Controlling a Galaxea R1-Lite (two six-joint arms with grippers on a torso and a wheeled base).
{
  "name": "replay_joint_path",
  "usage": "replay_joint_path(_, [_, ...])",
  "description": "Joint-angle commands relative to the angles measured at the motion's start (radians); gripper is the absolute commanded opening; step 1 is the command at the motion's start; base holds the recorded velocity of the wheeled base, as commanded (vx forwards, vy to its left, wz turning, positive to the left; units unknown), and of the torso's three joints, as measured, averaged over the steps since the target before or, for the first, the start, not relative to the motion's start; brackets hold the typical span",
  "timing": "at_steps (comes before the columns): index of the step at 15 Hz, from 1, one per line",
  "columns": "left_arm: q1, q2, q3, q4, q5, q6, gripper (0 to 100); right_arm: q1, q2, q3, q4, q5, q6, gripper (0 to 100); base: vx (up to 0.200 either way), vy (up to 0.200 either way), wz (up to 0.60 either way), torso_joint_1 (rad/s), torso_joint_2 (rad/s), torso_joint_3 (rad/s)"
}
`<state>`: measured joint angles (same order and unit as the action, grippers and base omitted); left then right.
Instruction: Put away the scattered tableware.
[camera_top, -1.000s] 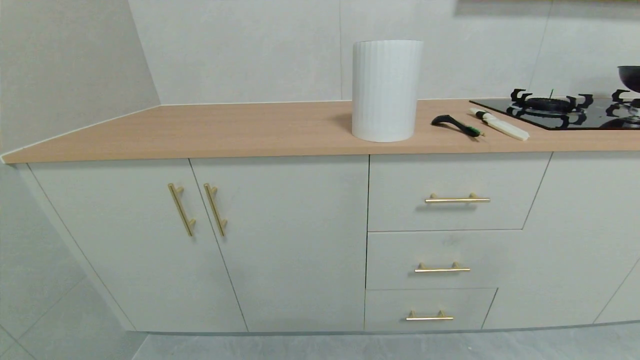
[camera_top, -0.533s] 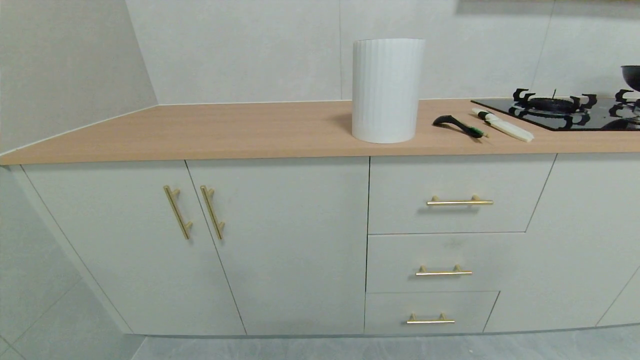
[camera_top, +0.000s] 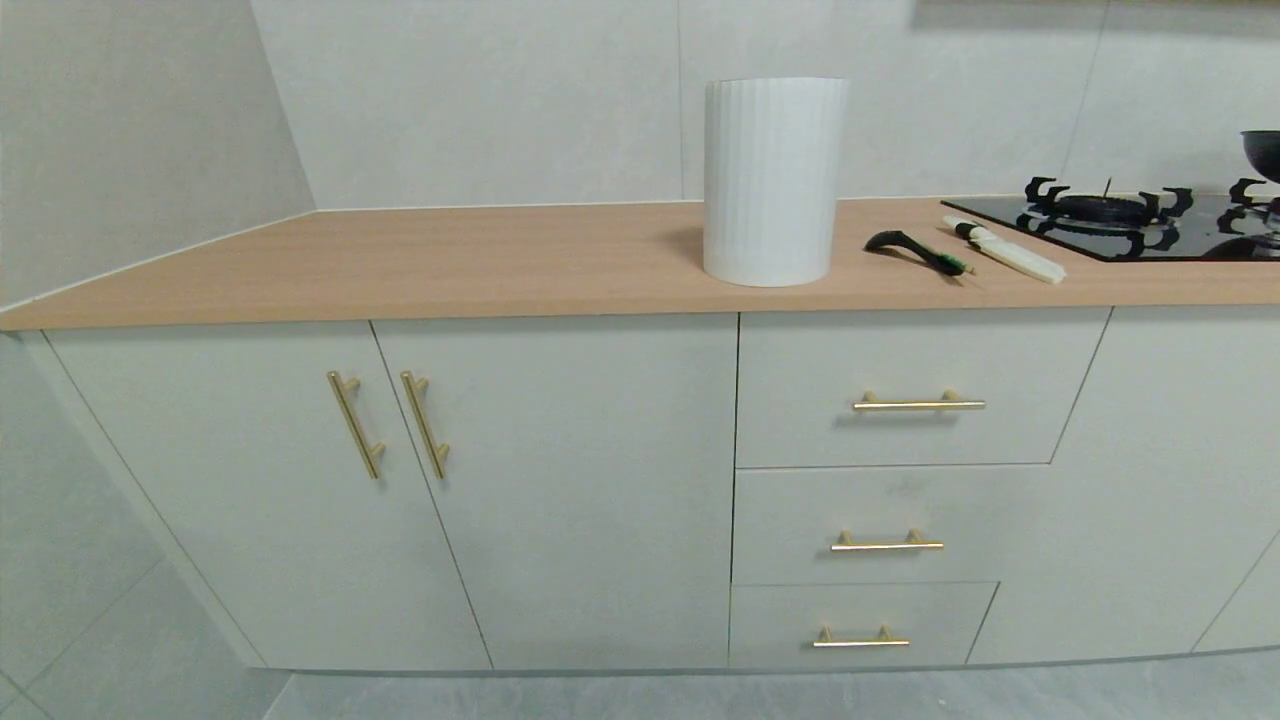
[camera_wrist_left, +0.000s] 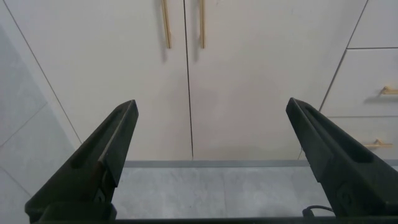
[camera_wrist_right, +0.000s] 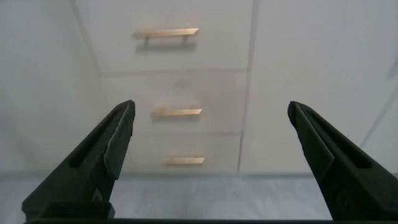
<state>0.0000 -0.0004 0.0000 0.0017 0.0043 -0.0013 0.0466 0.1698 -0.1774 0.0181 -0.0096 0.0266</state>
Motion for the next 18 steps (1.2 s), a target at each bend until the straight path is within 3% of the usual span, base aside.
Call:
replay_joint_path(1, [0.0, 0.0, 0.0, 0.0, 0.0, 0.0, 100, 0.076, 0.422, -0.116, 0.0, 0.03, -0.014, 100, 0.0, 0.0, 0.0, 0.0, 0.0, 0.0])
replay_joint_path(5, [0.0, 0.0, 0.0, 0.0, 0.0, 0.0, 100, 0.085, 0.815, -0.264, -0.021, 0.02, -0.033, 100, 0.0, 0.0, 0.0, 0.0, 0.0, 0.0])
replay_joint_path(10, [0.0, 0.0, 0.0, 0.0, 0.0, 0.0, 100, 0.136, 1.407, -0.316, -0.452, 0.02, -0.031, 100, 0.0, 0.0, 0.0, 0.0, 0.0, 0.0])
replay_joint_path(13, [0.0, 0.0, 0.0, 0.0, 0.0, 0.0, 100, 0.145, 1.653, -0.329, -0.684, 0.016, -0.033, 100, 0.0, 0.0, 0.0, 0.0, 0.0, 0.0])
replay_joint_path(18, [0.0, 0.0, 0.0, 0.0, 0.0, 0.0, 100, 0.159, 1.982, -0.39, -0.923, -0.04, -0.02, 100, 0.0, 0.0, 0.0, 0.0, 0.0, 0.0])
